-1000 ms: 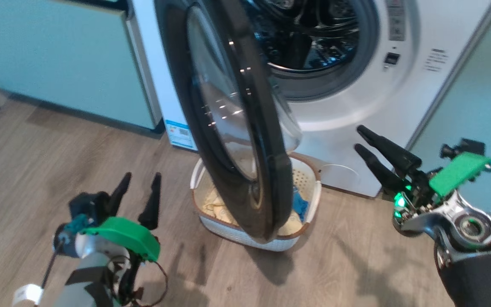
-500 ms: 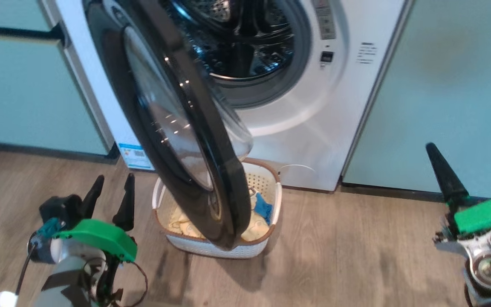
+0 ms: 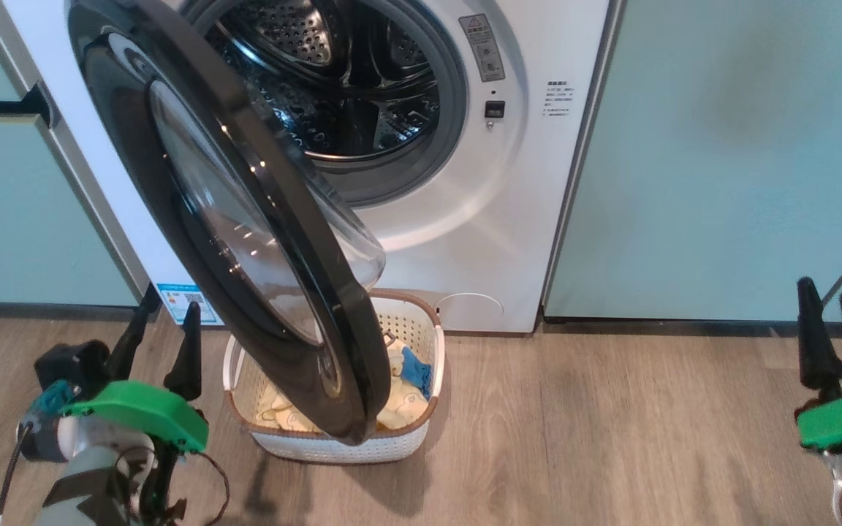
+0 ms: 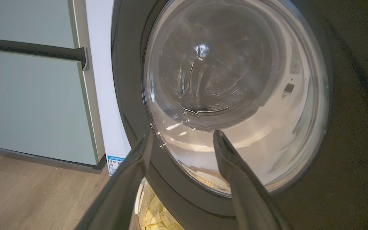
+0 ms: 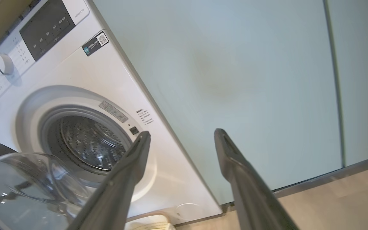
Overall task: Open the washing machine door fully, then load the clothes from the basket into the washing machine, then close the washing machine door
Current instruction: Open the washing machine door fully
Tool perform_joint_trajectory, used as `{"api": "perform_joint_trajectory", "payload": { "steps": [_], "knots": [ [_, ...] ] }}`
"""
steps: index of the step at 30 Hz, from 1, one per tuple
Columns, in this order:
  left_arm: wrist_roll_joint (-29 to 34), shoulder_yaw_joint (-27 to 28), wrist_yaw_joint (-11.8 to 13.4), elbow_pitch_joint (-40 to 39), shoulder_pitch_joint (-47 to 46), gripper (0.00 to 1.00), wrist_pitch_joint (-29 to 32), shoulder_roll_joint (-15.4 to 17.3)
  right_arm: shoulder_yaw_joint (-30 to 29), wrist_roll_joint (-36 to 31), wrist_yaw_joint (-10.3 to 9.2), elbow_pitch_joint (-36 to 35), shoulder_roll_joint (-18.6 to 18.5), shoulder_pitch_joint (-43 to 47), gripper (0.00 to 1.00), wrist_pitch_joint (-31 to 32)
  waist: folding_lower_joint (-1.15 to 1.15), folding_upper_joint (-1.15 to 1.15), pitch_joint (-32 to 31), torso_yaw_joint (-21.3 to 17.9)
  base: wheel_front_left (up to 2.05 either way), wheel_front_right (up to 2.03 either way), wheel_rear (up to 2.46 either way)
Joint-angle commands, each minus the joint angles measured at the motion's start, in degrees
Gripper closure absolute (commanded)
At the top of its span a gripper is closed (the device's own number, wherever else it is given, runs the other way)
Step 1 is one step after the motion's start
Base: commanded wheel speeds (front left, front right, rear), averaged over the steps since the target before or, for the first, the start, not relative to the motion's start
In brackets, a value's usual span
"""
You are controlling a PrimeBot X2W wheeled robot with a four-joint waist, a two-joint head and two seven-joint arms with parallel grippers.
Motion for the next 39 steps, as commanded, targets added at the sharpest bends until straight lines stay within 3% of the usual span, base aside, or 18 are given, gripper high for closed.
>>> {"api": "perform_joint_trajectory", "payload": {
  "steps": [1,6,13,39],
  "knots": [
    [-0.4,2.4,0.0,-1.3,-1.6,0.00,-0.4,2.3,-1.3,-5.1,0.02,-2.7,0.4,0.3,0.00,-0.5,0.00,0.00,0.0,-0.3,0.00,0.00,0.00],
    [-0.6,2.1,0.0,-1.0,-1.8,0.00,-0.4,2.5,-6.2,-16.3,0.02,-5.5,4.0,3.7,0.00,-0.5,0.00,0.00,0.1,-0.4,0.00,0.00,0.00],
    [-0.8,1.8,0.0,-0.6,-1.9,0.00,-0.4,2.4,-7.5,-23.2,0.02,-5.5,5.6,7.2,0.00,-0.5,0.00,0.00,0.0,0.2,0.00,0.00,0.00],
    [-2.3,2.5,0.0,-0.2,-2.4,0.00,-0.4,1.8,-3.8,-25.8,0.02,-2.1,6.3,8.7,0.00,-0.5,0.00,0.00,0.9,1.9,0.00,0.00,0.00]
  ]
}}
